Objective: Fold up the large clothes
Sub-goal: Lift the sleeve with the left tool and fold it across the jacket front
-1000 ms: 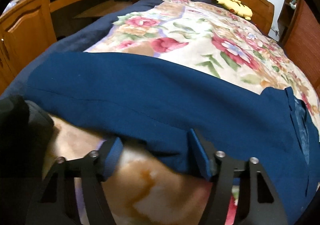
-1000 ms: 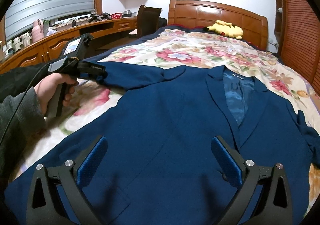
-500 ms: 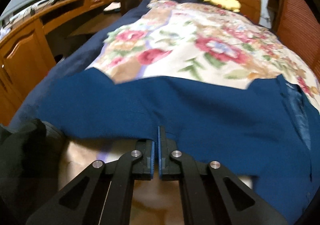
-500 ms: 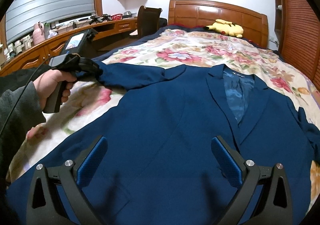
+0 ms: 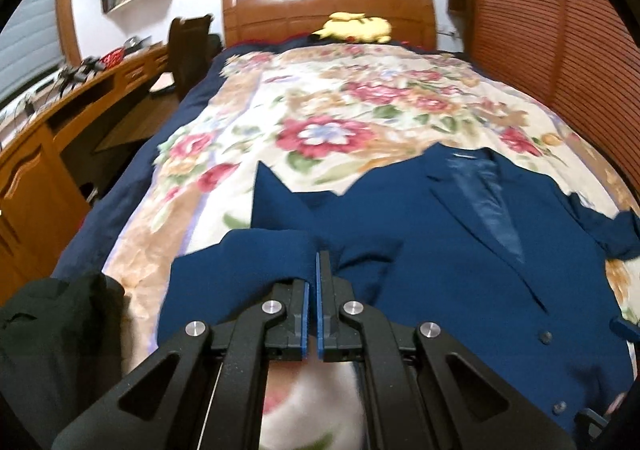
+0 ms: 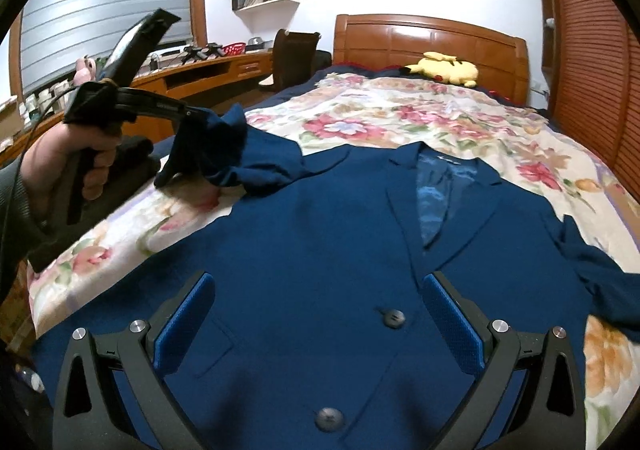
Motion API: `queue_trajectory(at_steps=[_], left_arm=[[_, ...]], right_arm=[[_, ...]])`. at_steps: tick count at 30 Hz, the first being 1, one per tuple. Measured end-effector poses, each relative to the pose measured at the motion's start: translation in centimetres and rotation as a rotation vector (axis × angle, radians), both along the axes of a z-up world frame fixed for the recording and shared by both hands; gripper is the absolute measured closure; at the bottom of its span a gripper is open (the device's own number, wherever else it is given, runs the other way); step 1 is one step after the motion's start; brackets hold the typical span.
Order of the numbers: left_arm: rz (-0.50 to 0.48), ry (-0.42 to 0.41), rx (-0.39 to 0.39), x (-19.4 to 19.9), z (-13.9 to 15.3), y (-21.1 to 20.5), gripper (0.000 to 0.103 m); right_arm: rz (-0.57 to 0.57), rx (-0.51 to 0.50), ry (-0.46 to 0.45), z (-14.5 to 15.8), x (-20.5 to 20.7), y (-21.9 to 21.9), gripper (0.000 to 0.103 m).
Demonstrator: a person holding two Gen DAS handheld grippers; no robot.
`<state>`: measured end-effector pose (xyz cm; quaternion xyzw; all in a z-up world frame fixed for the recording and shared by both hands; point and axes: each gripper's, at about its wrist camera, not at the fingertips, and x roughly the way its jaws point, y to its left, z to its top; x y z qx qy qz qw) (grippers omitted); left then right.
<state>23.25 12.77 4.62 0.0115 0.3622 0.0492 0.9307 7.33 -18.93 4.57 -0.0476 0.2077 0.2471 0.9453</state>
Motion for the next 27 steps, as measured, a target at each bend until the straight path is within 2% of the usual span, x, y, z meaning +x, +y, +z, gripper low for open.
queue_trajectory(at_steps=[8, 13, 15, 17, 19, 20, 21, 22, 27], left_arm=[[-0.040, 0.013, 0.034, -2.8, -0.6, -3.6, 0.100], [-0.069, -0.014, -0.013, -5.0, -0.2, -4.1, 0.097], [-0.079, -0.027, -0.024, -5.6, 0.3, -4.1, 0.090], [-0.102, -0.043, -0.024, -6.3, 0.8, -4.1, 0.068], [-0.115, -0.067, -0.011, -6.9, 1.2, -4.0, 0.053], [-0.111, -0.082, 0.002, -7.3, 1.4, -3.8, 0.040], [-0.108, -0.091, 0.009, -7.4, 1.4, -3.6, 0.034], [-0.106, -0.108, 0.006, -7.7, 1.6, -3.1, 0.022], [-0.045, -0.117, -0.003, -7.4, 0.3, -0.3, 0.020]], right_arm=[[-0.010, -0.014, -0.039, 0.2, -1.1, 0.2, 0.000], [-0.007, -0.021, -0.034, -0.3, -0.9, 0.3, 0.000], [-0.007, -0.026, -0.028, -0.5, -0.9, 0.3, 0.000], [-0.006, -0.027, -0.022, -0.5, -0.6, 0.4, 0.000], [-0.007, -0.029, -0.022, -0.3, -0.5, 0.5, 0.000], [-0.006, -0.029, -0.023, -0.3, -0.4, 0.5, 0.000], [-0.004, -0.030, -0.022, -0.3, -0.4, 0.6, 0.000], [-0.003, -0.031, -0.024, -0.3, -0.6, 0.4, 0.000], [0.003, -0.049, -0.019, -0.6, -0.5, 0.6, 0.000]])
